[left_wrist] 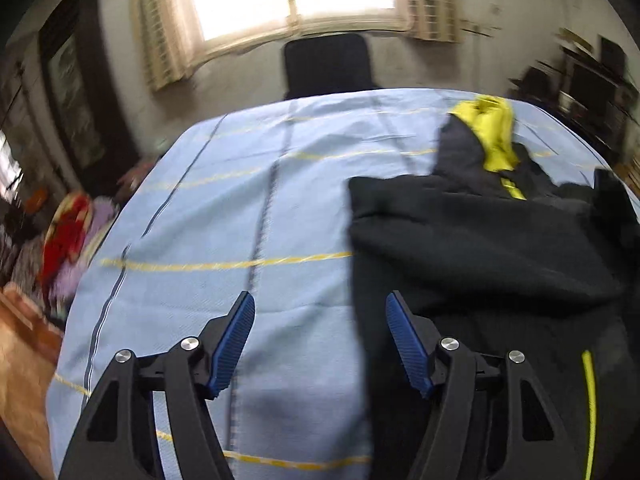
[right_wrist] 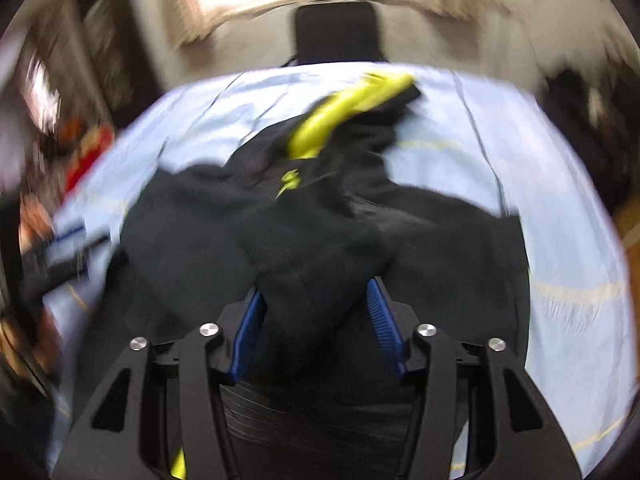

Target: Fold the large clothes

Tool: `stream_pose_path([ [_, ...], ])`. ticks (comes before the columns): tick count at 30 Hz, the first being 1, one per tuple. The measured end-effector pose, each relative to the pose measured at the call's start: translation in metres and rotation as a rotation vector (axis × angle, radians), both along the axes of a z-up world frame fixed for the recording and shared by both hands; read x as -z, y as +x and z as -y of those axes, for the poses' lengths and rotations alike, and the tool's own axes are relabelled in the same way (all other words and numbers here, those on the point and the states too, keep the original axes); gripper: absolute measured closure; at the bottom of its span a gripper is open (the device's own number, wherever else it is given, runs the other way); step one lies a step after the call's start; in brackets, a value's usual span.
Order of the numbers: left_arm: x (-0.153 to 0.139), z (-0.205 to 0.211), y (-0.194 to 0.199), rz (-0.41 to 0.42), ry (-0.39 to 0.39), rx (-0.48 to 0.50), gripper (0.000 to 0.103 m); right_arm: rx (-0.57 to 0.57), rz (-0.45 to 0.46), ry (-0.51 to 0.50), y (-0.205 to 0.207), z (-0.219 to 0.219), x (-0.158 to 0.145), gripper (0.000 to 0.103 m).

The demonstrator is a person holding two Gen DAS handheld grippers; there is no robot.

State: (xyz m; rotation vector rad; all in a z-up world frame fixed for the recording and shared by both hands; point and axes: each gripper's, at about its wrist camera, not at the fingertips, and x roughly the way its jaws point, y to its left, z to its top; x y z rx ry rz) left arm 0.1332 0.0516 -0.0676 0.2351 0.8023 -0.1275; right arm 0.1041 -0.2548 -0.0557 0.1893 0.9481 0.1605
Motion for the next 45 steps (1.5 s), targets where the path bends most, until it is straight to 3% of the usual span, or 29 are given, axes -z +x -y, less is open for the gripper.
stream_pose_path([
  [4,0.011,0.044,0.005,0.008,0.105,0.047,0.03,0.049,-0.036,0.154,-0.003,0.029,0.005,0.051],
  [8,0.02,0.046,0.017,-0.006,0.091,0.019,0.029,0.068,-0.068,0.24,-0.005,0.037,0.011,0.051],
  [9,0.017,0.04,0.019,-0.001,0.067,0.004,0.034,0.074,-0.068,0.26,-0.005,0.038,0.011,0.051],
  [10,0.014,0.034,0.021,0.002,0.043,-0.014,0.046,0.08,-0.067,0.272,-0.004,0.04,0.012,0.055],
  [11,0.011,0.024,0.024,-0.004,0.008,-0.041,0.055,0.091,-0.058,0.281,-0.004,0.042,0.012,0.075],
  [12,0.009,0.018,0.029,-0.016,-0.021,-0.059,0.067,0.093,-0.053,0.28,-0.003,0.042,0.012,0.086],
  [13,0.007,0.01,0.03,-0.025,-0.055,-0.077,0.077,0.085,-0.05,0.286,-0.002,0.041,0.011,0.087],
  [14,0.004,0.0,0.03,-0.023,-0.074,-0.113,0.078,0.067,-0.032,0.314,-0.001,0.037,0.008,0.087],
  [17,0.007,-0.017,0.027,-0.043,-0.092,-0.153,0.078,0.019,0.029,0.281,0.003,0.018,-0.007,0.088],
  [20,0.017,-0.017,0.018,-0.075,-0.048,-0.131,0.075,0.002,0.036,0.21,0.008,0.003,-0.009,0.091],
  [22,0.021,-0.015,0.012,-0.075,-0.011,-0.12,0.062,0.006,0.02,0.162,0.01,0.005,0.0,0.091],
  [26,0.024,-0.016,0.004,-0.103,0.008,-0.086,0.059,0.009,-0.054,0.133,0.01,0.023,0.029,0.085],
  [28,0.018,-0.016,-0.002,-0.098,-0.002,-0.067,0.059,-0.006,-0.083,0.127,0.01,0.027,0.041,0.083],
  [31,-0.004,-0.012,-0.016,-0.054,-0.058,-0.003,0.055,-0.006,-0.069,0.106,0.004,0.03,0.034,0.071],
  [34,-0.031,0.003,-0.022,0.008,-0.113,0.052,0.046,0.029,0.035,0.094,-0.007,0.037,0.008,0.071],
  [37,-0.041,0.042,-0.008,0.026,-0.13,0.132,0.045,-0.012,0.082,0.09,-0.004,0.024,-0.009,0.071],
  [41,-0.023,0.085,0.018,-0.001,-0.101,0.16,0.045,-0.058,0.092,0.023,0.016,-0.008,-0.008,0.071],
  [45,0.014,0.095,0.043,-0.075,-0.042,0.128,0.044,-0.055,0.167,-0.063,0.019,-0.024,-0.012,0.071],
])
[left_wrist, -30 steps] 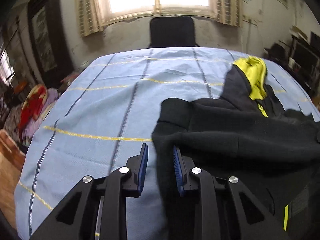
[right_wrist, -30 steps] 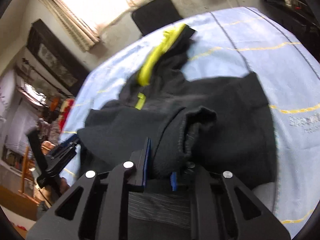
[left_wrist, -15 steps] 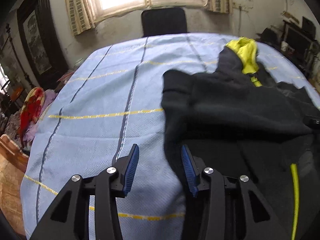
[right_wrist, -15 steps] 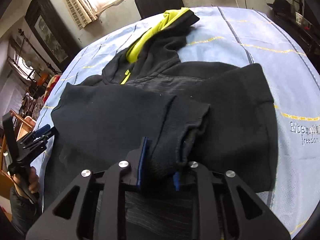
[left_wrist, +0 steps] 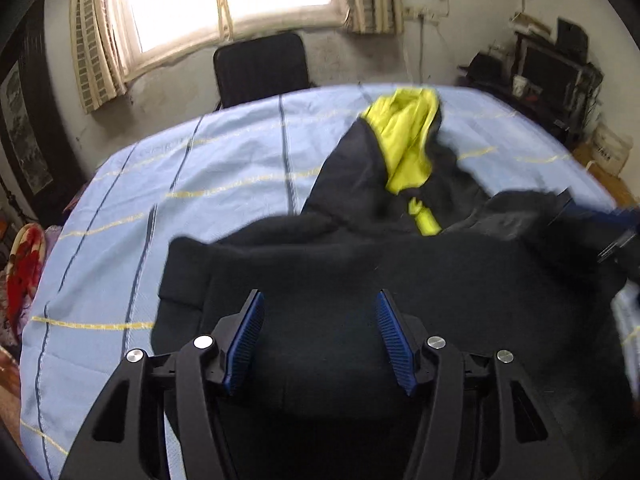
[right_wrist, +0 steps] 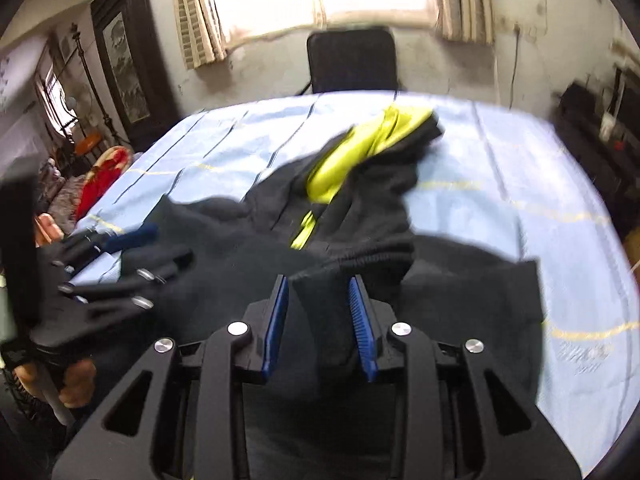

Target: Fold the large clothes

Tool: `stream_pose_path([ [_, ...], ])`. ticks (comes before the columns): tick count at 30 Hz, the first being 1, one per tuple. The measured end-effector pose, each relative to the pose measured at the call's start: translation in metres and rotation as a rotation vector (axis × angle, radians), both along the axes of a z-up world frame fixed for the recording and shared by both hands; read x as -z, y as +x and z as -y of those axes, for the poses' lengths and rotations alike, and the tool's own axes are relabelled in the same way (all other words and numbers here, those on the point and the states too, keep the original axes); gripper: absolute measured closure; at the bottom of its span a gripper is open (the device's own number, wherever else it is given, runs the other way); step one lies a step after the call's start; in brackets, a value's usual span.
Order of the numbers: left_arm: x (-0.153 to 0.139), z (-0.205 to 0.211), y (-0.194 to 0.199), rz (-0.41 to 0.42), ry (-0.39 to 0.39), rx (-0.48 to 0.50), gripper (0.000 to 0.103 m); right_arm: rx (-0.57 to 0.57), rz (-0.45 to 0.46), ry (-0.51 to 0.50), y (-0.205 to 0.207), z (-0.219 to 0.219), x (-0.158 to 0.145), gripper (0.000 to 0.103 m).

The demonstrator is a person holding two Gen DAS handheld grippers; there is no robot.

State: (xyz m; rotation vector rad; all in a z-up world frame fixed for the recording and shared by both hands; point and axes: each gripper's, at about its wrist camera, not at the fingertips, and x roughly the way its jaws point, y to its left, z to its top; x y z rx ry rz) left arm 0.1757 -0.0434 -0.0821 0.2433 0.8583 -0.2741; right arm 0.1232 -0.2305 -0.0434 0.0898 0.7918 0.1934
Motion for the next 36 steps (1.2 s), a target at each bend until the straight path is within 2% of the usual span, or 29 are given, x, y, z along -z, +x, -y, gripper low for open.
stream_pose_path([
  [2,0.015,-0.005,0.004,-0.031,0.0,-0.005,0.044,0.055,0.062,-0.02,-0.006,0.009,-0.008,0.071],
  [5,0.014,-0.007,0.004,-0.028,-0.02,-0.008,0.044,0.099,0.093,0.051,-0.012,0.031,-0.016,0.07],
  [7,0.011,-0.011,0.001,-0.015,-0.029,-0.013,0.044,0.046,0.047,0.071,-0.005,0.028,-0.01,0.07],
  [11,0.0,-0.024,0.002,0.024,-0.057,-0.056,0.043,-0.037,-0.083,0.017,0.013,0.003,0.028,0.07],
  [14,0.013,-0.035,0.011,-0.027,-0.04,-0.082,0.042,-0.056,-0.139,-0.046,0.019,-0.007,0.055,0.07],
  [19,0.011,-0.024,0.004,0.001,0.02,-0.071,0.041,-0.055,-0.091,-0.138,0.013,-0.016,0.056,0.067],
  [23,0.0,-0.03,-0.011,-0.028,-0.052,-0.028,0.041,-0.053,-0.046,-0.177,-0.006,-0.019,0.048,0.067],
  [27,-0.004,-0.02,-0.03,-0.005,-0.011,0.021,0.041,-0.093,-0.012,-0.234,-0.028,-0.029,0.04,0.067],
  [31,0.007,-0.017,-0.029,-0.004,0.009,0.006,0.034,-0.099,-0.009,-0.262,-0.038,-0.031,0.041,0.065],
  [33,0.009,-0.019,-0.029,-0.006,-0.004,0.001,0.033,-0.092,-0.011,-0.286,-0.037,-0.032,0.046,0.061],
  [36,0.01,-0.018,-0.031,0.013,0.016,0.005,0.032,-0.088,-0.019,-0.309,-0.036,-0.034,0.053,0.058],
])
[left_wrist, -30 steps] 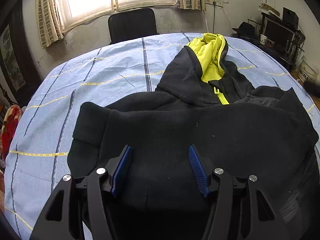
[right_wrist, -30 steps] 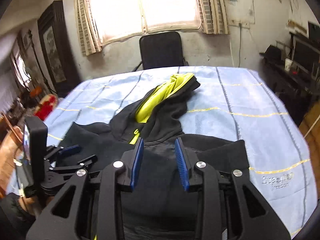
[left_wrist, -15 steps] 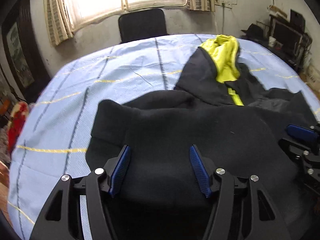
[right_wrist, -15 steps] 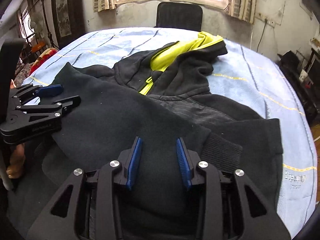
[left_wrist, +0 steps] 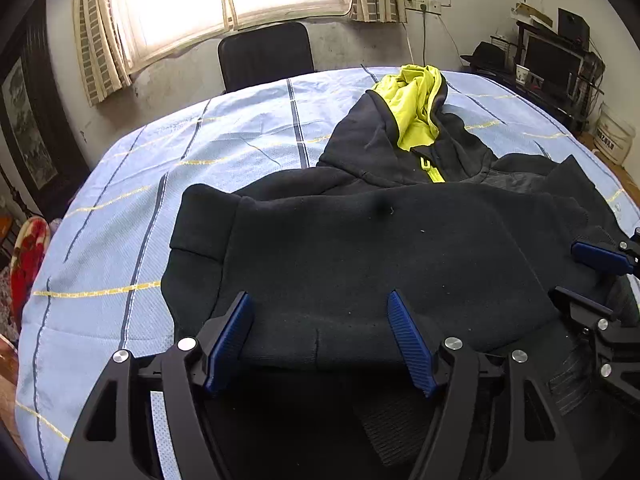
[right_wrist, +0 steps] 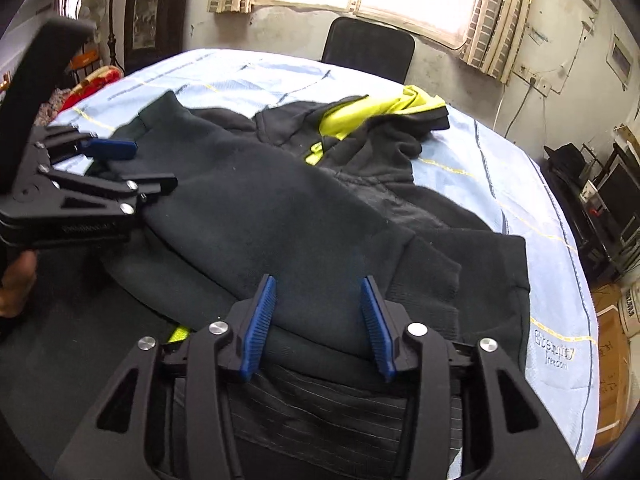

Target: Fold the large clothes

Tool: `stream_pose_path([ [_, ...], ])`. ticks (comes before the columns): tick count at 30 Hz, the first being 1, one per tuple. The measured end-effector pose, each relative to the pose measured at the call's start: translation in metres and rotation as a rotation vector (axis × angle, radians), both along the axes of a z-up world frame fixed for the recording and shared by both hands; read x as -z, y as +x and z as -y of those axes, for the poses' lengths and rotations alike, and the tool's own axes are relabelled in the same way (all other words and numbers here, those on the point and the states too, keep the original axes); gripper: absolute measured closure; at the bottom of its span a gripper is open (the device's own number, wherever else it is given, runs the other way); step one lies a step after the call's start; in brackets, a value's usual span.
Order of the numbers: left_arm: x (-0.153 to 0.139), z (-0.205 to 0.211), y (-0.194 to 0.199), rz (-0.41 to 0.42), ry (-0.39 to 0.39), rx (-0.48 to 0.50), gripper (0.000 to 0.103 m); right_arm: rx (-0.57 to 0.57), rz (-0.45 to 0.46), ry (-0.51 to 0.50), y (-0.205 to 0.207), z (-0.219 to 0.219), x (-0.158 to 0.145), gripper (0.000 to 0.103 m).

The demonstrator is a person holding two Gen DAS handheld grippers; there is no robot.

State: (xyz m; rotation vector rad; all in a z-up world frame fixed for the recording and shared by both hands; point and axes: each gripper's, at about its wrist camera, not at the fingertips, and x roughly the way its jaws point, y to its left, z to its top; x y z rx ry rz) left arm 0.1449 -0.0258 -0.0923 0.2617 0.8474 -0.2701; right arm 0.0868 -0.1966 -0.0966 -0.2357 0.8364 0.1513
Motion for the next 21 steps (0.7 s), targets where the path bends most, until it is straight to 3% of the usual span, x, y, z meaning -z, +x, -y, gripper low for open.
stream_pose_path([
  [4,-0.002,-0.002,-0.001,0.006,0.004,0.001,0.032,-0.001,0.007,-0.013,-0.001,-0.002,0.003,0.058],
  [10,-0.027,-0.016,-0.015,-0.017,-0.087,0.021,0.032,-0.009,0.01,0.02,-0.012,0.002,-0.007,0.058],
  [15,-0.035,-0.034,-0.04,-0.045,-0.111,0.025,0.032,-0.037,-0.036,0.197,-0.038,0.027,-0.025,0.058],
  [21,-0.023,-0.079,-0.076,-0.113,-0.084,-0.008,0.032,0.046,-0.124,0.393,-0.083,0.086,-0.021,0.058],
])
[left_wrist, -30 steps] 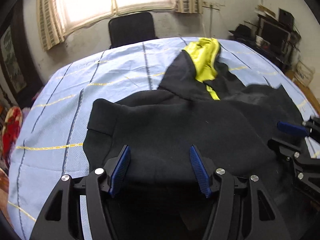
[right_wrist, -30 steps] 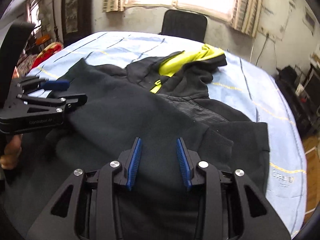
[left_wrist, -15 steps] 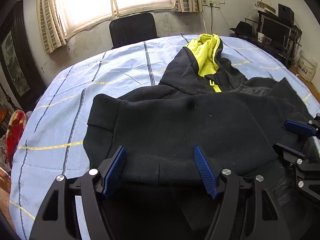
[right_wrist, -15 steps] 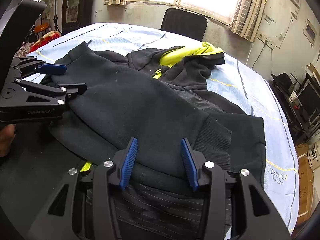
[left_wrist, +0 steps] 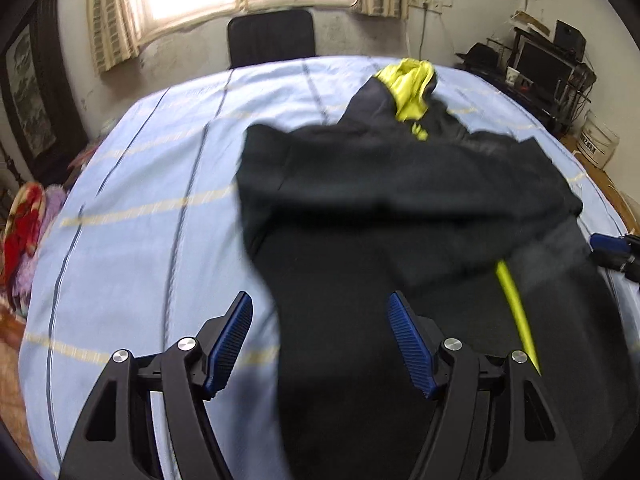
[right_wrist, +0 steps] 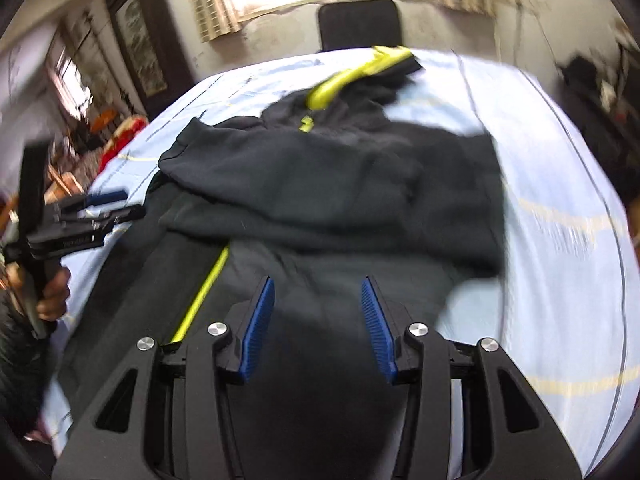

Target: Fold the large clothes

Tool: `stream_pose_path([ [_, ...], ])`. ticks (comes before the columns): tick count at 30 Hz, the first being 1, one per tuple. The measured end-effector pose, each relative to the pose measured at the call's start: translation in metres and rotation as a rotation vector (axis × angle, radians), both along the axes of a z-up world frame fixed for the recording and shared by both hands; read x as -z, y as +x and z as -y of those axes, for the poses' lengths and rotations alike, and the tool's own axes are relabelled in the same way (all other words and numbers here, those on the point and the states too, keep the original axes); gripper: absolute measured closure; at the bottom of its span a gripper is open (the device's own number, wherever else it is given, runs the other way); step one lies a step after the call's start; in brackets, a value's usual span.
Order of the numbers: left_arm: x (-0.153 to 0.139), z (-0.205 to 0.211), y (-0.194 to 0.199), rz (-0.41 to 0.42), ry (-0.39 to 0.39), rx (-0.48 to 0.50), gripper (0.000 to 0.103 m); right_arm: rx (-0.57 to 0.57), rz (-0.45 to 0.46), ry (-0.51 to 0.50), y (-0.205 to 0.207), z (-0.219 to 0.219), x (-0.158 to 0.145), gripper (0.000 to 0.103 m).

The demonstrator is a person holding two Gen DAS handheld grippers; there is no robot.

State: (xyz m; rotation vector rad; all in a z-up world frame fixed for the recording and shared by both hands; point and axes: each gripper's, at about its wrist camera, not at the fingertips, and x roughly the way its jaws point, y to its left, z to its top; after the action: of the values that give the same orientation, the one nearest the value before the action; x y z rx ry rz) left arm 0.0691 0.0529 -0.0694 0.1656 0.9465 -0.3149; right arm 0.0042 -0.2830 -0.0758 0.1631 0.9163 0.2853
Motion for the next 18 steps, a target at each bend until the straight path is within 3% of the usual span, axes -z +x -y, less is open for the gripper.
stream_pose_path([
  [5,0.002,-0.038,-0.02,-0.059,-0.055,-0.037,0.032,0.074,-0.064,0.127,-0.034,0.039,0.007,0.058],
  [10,0.008,-0.047,-0.027,-0.143,-0.152,-0.008,0.032,0.099,-0.11,0.225,-0.051,0.053,0.016,0.058],
  [13,0.014,-0.045,-0.028,-0.197,-0.206,0.024,0.032,0.104,-0.134,0.251,-0.057,0.054,0.024,0.058],
  [18,0.023,-0.038,-0.031,-0.225,-0.218,0.047,0.032,0.112,-0.152,0.261,-0.061,0.053,0.035,0.058],
])
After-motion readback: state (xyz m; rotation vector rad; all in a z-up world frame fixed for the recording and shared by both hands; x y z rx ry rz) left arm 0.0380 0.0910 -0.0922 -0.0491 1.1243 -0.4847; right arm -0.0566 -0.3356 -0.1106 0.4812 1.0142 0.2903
